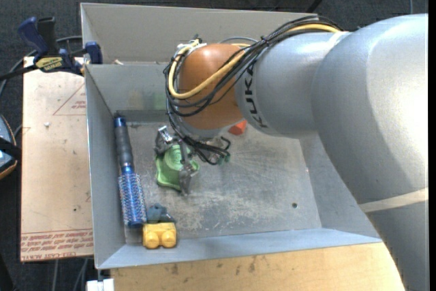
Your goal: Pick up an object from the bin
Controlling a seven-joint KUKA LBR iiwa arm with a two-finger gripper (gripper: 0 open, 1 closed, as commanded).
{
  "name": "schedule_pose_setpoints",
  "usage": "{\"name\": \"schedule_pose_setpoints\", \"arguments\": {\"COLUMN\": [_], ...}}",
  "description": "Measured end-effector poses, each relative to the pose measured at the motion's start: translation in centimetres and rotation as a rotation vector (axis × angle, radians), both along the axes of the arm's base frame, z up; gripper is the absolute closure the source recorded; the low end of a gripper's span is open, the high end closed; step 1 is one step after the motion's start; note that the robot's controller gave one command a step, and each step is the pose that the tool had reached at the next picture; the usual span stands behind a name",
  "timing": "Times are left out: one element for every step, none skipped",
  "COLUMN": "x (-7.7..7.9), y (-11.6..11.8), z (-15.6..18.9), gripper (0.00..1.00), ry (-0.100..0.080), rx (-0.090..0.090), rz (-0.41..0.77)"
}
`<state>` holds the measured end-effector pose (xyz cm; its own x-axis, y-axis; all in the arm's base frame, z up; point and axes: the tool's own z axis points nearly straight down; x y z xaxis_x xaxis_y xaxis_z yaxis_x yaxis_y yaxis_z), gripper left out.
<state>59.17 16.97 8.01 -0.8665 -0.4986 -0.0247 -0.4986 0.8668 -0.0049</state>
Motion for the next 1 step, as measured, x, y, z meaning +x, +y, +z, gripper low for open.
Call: {"name": "schedule_pose_setpoints", "arguments": {"x": [-1.17], "y": [-0.29], "z": [17.44], "gripper": [1.00], "ry": [0.011], "rx": [-0.007], "rz": [0.171]}}
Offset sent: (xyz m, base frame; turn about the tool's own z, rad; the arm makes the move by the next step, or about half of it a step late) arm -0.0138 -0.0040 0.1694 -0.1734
